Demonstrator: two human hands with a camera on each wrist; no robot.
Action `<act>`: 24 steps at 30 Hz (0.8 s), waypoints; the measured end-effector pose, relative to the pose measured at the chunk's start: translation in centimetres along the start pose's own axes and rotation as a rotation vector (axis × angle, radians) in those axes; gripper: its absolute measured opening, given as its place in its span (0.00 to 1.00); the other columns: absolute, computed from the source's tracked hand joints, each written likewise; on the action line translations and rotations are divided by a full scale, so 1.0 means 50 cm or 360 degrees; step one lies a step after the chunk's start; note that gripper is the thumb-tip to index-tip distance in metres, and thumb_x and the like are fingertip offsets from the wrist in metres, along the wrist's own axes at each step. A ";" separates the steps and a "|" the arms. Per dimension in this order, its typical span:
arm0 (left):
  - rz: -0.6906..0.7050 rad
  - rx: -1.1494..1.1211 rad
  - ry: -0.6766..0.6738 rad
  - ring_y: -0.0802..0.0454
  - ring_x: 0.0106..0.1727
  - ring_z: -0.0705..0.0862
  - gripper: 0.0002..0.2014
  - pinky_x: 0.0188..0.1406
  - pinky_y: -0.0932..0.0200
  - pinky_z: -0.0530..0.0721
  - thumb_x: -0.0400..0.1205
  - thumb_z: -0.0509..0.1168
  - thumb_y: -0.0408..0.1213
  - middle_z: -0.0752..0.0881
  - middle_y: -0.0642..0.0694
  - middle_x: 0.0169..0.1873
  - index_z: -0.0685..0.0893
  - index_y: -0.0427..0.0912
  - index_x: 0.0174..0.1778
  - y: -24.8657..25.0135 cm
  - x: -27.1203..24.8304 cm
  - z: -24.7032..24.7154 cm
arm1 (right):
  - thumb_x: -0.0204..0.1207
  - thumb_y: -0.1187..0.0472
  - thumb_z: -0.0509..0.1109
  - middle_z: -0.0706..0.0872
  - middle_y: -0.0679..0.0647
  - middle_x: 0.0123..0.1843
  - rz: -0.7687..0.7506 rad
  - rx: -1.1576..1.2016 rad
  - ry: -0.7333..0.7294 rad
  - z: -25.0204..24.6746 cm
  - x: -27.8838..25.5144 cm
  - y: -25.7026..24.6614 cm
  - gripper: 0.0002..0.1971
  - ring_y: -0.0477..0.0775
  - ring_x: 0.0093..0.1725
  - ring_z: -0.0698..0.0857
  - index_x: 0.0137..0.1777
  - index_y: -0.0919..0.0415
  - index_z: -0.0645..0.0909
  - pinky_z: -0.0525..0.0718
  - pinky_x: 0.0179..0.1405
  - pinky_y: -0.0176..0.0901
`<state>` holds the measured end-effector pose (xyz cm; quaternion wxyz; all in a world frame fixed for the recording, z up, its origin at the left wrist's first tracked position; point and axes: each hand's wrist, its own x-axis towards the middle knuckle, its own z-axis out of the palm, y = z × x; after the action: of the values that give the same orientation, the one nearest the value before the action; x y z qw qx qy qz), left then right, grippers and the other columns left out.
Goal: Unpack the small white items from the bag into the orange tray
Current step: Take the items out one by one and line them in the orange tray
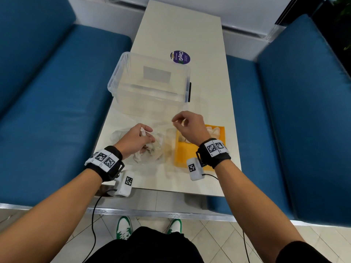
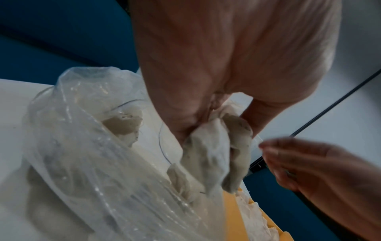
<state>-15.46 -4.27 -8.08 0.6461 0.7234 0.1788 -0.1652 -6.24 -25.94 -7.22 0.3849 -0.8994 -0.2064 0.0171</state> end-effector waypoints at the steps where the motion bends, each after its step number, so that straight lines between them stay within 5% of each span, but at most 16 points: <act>1: 0.0010 0.0000 -0.0033 0.47 0.35 0.85 0.14 0.23 0.59 0.77 0.85 0.65 0.22 0.89 0.37 0.46 0.77 0.38 0.65 0.002 -0.002 0.004 | 0.76 0.62 0.76 0.89 0.46 0.42 -0.0062 0.0081 -0.0099 0.005 -0.003 -0.027 0.05 0.41 0.37 0.81 0.49 0.52 0.90 0.81 0.41 0.40; 4: 0.0046 0.0066 -0.0098 0.45 0.39 0.85 0.14 0.27 0.56 0.78 0.84 0.68 0.25 0.88 0.35 0.46 0.76 0.40 0.64 0.005 -0.006 0.014 | 0.77 0.55 0.79 0.90 0.48 0.44 -0.0128 0.0242 -0.0368 0.027 -0.012 -0.096 0.06 0.41 0.38 0.82 0.52 0.52 0.91 0.82 0.43 0.36; 6: 0.0105 0.0129 -0.0087 0.52 0.34 0.84 0.13 0.26 0.60 0.78 0.85 0.66 0.24 0.87 0.38 0.41 0.74 0.40 0.61 0.009 -0.011 0.020 | 0.75 0.51 0.81 0.91 0.48 0.44 -0.0109 0.0194 -0.0422 0.048 -0.014 -0.116 0.10 0.35 0.36 0.83 0.50 0.55 0.92 0.78 0.39 0.26; 11: 0.0188 0.0186 -0.0034 0.51 0.34 0.84 0.11 0.27 0.60 0.80 0.86 0.69 0.32 0.88 0.42 0.40 0.77 0.41 0.61 0.008 -0.016 0.022 | 0.76 0.58 0.78 0.90 0.46 0.36 0.0000 0.0100 -0.0392 0.064 -0.010 -0.114 0.04 0.41 0.33 0.86 0.45 0.58 0.90 0.81 0.39 0.31; 16: 0.0201 0.0097 -0.0082 0.53 0.33 0.80 0.15 0.26 0.61 0.77 0.85 0.72 0.47 0.87 0.43 0.40 0.83 0.38 0.56 0.002 -0.025 0.012 | 0.78 0.61 0.77 0.88 0.45 0.38 -0.0014 0.0071 -0.0239 0.034 -0.005 -0.111 0.01 0.33 0.35 0.82 0.46 0.57 0.90 0.75 0.39 0.22; 24: 0.0270 0.0148 0.0034 0.44 0.35 0.79 0.09 0.31 0.53 0.79 0.88 0.70 0.42 0.85 0.42 0.35 0.87 0.46 0.42 0.007 -0.035 0.021 | 0.79 0.57 0.76 0.89 0.43 0.41 -0.0014 -0.0003 -0.0210 0.026 -0.009 -0.107 0.03 0.32 0.35 0.81 0.50 0.53 0.91 0.71 0.37 0.22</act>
<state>-16.84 -5.42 -7.04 0.6216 0.7668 0.1159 -0.1102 -8.80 -21.91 -4.47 0.3697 -0.8958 -0.2352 0.0745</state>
